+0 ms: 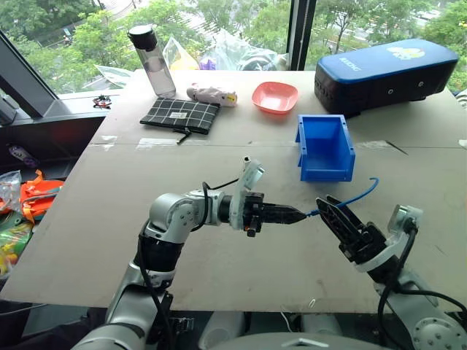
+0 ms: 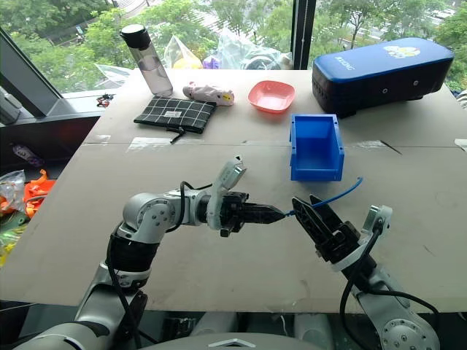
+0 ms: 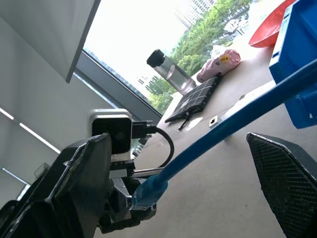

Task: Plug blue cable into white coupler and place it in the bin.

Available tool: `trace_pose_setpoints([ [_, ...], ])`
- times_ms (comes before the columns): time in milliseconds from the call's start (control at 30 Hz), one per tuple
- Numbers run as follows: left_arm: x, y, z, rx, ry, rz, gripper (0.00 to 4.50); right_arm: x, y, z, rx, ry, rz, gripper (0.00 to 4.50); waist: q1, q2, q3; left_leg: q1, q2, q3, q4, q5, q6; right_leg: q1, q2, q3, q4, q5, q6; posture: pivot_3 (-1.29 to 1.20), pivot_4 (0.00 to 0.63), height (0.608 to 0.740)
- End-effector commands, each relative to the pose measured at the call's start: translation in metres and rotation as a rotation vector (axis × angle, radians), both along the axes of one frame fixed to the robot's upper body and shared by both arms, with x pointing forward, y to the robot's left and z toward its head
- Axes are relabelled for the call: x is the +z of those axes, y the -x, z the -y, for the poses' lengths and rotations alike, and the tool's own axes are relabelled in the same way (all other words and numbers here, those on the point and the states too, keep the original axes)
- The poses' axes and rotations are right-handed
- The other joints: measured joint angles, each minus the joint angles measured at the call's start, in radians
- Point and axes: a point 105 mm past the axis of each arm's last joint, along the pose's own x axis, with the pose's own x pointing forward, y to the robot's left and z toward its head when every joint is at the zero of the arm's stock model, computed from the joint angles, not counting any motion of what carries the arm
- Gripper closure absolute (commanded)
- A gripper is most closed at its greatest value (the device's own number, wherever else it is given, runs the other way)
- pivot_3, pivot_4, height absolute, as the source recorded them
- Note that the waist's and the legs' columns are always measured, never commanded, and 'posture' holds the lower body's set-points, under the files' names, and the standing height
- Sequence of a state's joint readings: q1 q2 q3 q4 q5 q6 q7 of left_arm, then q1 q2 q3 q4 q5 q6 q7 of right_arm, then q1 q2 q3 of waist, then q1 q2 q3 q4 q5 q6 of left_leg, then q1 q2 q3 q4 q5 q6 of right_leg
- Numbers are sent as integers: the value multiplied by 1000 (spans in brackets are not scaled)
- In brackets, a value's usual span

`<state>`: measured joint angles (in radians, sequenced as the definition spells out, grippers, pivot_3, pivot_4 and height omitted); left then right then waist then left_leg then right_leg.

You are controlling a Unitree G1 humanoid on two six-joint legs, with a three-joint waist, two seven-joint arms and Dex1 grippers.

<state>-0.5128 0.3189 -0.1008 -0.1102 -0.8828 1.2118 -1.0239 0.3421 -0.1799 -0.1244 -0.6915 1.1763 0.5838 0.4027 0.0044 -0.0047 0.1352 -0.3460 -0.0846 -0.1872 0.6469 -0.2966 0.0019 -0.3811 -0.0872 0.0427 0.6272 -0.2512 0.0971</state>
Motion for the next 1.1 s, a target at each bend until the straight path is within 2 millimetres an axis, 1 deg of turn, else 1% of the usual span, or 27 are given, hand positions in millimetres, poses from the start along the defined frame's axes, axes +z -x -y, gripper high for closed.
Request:
trace_pose_setpoints([
  [33, 15, 2, 1, 0, 37, 19, 4481, 15, 7, -9, 62, -48, 32, 64, -1, 0, 0, 0, 0, 0, 0, 0, 0, 0, 0, 0, 0, 0, 0, 0, 150, 736],
  [67, 17, 1, 1, 7, 43, 12, 4500, 16, 9, -11, 78, -46, 34, 598, -3, 0, 0, 0, 0, 0, 0, 0, 0, 0, 0, 0, 0, 0, 0, 0, 150, 736],
  [100, 18, 1, 1, 12, 49, 6, 4500, 17, 11, -13, 104, -48, 36, 914, -3, 0, 0, 0, 0, 1, 0, 0, 0, 0, 0, 1, 0, 0, 0, 0, 150, 736],
  [167, 20, 2, 2, 14, 53, -1, 4500, 18, 13, -15, 125, -42, 36, 1876, -3, 0, 0, 0, 0, 1, 0, 0, 0, 0, 0, 1, 0, 0, 0, 0, 150, 736],
  [233, 20, 4, 3, 10, 52, -3, 4500, 19, 11, -14, 114, -51, 34, 2924, -4, 0, 0, 0, 0, 1, 0, 0, 0, 0, 0, 1, 0, 0, 0, 0, 150, 736],
  [267, 20, 4, 3, 10, 51, -4, 4500, 19, 10, -13, 107, -48, 33, 3563, -4, 0, 0, 0, 0, 1, 0, 0, 0, 0, 0, 1, 0, 0, 0, 0, 150, 736],
  [300, 20, 6, 3, 8, 51, -5, 4500, 21, 9, -13, 102, -53, 37, 3946, -4, 0, 0, 0, 0, 1, 0, 0, 0, 0, 0, 1, 0, 0, 0, 0, 150, 736],
  [333, 20, 7, 3, 7, 50, -5, 4500, 22, 8, -12, 94, -60, 39, 4001, -4, 0, 0, 0, 0, 1, 0, 0, 0, 0, 0, 1, 0, 0, 0, 0, 150, 736],
  [367, 20, 7, 3, 5, 47, -4, 4500, 23, 7, -12, 93, -66, 41, 4316, -6, 0, 0, 0, 0, 1, 0, 0, 0, 0, 0, 1, 0, 0, 0, 0, 150, 736],
  [400, 19, 8, 2, 4, 46, -4, 4500, 25, 7, -12, 92, -77, 44, 4450, -6, 0, 0, 0, 0, 1, 0, 0, -1, 0, 0, 1, 0, 0, 0, 0, 150, 736],
  [533, 19, 9, 1, 8, 43, -3, 4500, 28, 8, -12, 94, -99, 46, 4450, -6, 0, 0, 0, 0, 1, 0, 0, -1, 0, 0, 1, 0, 0, 0, 0, 150, 736],
  [667, 18, 3, 0, 50, 27, 23, 4500, 28, 8, -15, 108, -105, 51, 4450, -6, 0, 0, 0, 0, 1, 0, 0, -1, 0, 0, 1, 0, 0, 0, 0, 150, 736],
  [733, 19, -1, -5, 83, 25, 22, 3524, 27, 8, -15, 110, -103, 52, 4500, -6, 0, 0, 0, 0, 1, 0, 0, -1, 0, 0, 1, 0, 0, 0, 0, 150, 736],
  [767, 19, -5, -11, 115, 11, 35, 3341, 27, 8, -15, 111, -101, 53, 4500, -7, 0, 0, 0, 0, 1, 0, 0, -1, 0, 0, 1, 0, 0, 0, 0, 150, 736],
  [833, 17, -12, -23, 183, -28, 62, 2414, 26, 9, -15, 110, -95, 56, 4500, -9, 0, 0, 0, 0, 1, 0, 0, -1, 0, 0, 1, 0, 0, 0, 0, 150, 736],
  [900, 4, -22, -55, 317, -180, 166, 1478, 26, 9, -9, 89, -86, 65, 4500, -21, -1, 0, 0, 0, 1, -2, 1, -1, -1, 0, 1, 0, 0, 0, 0, 150, 736],
  [1000, -16, -48, -100, 536, -441, 474, 54, 23, 8, -2, 65, -69, 73, 4500, -22, -1, -1, 1, 1, 4, -10, 3, -5, -7, 1, 7, 0, 0, 0, 0, 150, 736],
  [1033, -18, -57, -111, 599, -489, 559, 54, 22, 8, -1, 64, -65, 76, 4500, -16, -1, 0, 1, 1, 4, -11, 3, -5, -8, 1, 7, 0, 0, -1, 0, 150, 736],
  [1067, -20, -71, -125, 688, -545, 639, 54, 22, 7, -1, 61, -65, 80, 4500, -6, -1, -1, 1, 1, 5, -11, 3, -5, -8, 1, 8, 0, 0, -1, 0, 150, 736],
  [1100, -21, -80, -133, 737, -573, 693, 54, 21, 6, -1, 58, -66, 84, 4500, 2, -2, -1, 0, 1, 5, -11, 3, -5, -8, 0, 7, 0, 0, -1, 0, 150, 736],
])
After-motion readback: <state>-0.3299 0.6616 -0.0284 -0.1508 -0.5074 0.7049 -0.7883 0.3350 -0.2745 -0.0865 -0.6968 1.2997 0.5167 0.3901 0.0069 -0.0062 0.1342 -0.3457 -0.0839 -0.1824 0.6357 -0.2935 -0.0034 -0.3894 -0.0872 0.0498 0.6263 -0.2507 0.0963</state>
